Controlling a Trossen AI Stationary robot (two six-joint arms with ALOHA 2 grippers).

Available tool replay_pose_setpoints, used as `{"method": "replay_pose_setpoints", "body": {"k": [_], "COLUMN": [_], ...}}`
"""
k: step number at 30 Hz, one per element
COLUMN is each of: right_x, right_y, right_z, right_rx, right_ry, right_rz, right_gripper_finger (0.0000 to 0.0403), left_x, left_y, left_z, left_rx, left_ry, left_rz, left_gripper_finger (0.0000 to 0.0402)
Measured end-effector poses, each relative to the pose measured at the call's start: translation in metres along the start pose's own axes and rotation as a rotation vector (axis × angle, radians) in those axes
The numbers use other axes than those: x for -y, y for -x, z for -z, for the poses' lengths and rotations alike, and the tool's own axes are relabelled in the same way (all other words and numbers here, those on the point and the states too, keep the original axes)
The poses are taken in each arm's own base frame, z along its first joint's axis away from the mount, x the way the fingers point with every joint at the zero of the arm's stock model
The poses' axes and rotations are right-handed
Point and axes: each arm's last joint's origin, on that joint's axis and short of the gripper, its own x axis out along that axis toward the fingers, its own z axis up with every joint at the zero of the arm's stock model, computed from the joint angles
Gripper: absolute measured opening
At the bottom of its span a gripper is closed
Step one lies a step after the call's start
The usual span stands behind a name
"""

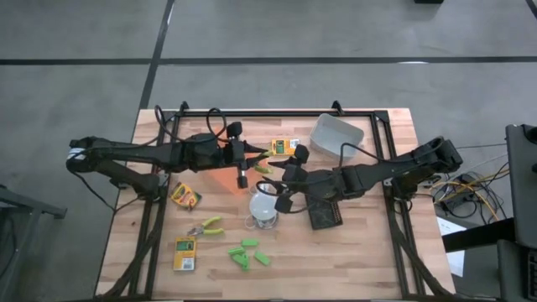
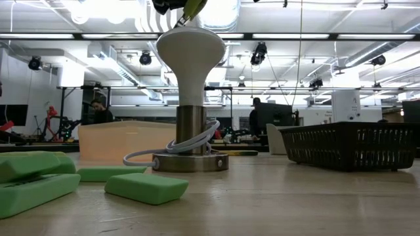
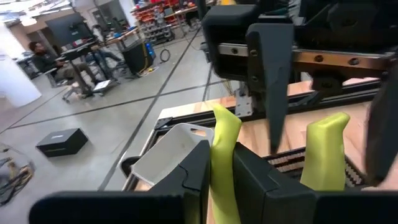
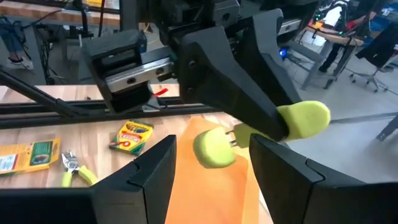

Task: Pick & Place School Supplies
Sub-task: Put the green punch plier into the gray bin

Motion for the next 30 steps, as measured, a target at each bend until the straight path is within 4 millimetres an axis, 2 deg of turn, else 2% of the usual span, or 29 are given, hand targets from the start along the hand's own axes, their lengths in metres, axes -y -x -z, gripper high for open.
{"method": "replay_pose_setpoints", "body": {"k": [7, 23, 30], "right_x": [0.0001, 0.0, -0.0003], "right_y": [-0.0002, -0.0021, -0.0019], "right_z": [0.0, 0.0002, 0.0002], "right_rx": [0.0, -0.006, -0.006], "right_ry": [0.001, 0.002, 0.003], "right_rz": [-0.002, -0.104, -0.106], "right_gripper_finger": [0.0185, 0.0053, 0.005], "left_x": [0.0003, 0.0019, 0.0024], "left_y": [0.0, 0.0, -0.0001], "left_z": [0.0001, 0.0002, 0.0], "left_rx": [0.0, 0.01, 0.018], "left_ry": [0.0, -0.004, -0.035], "left_rz": [0.006, 0.055, 0.075], "left_gripper_finger": [0.0051, 0.0051, 0.0051]}}
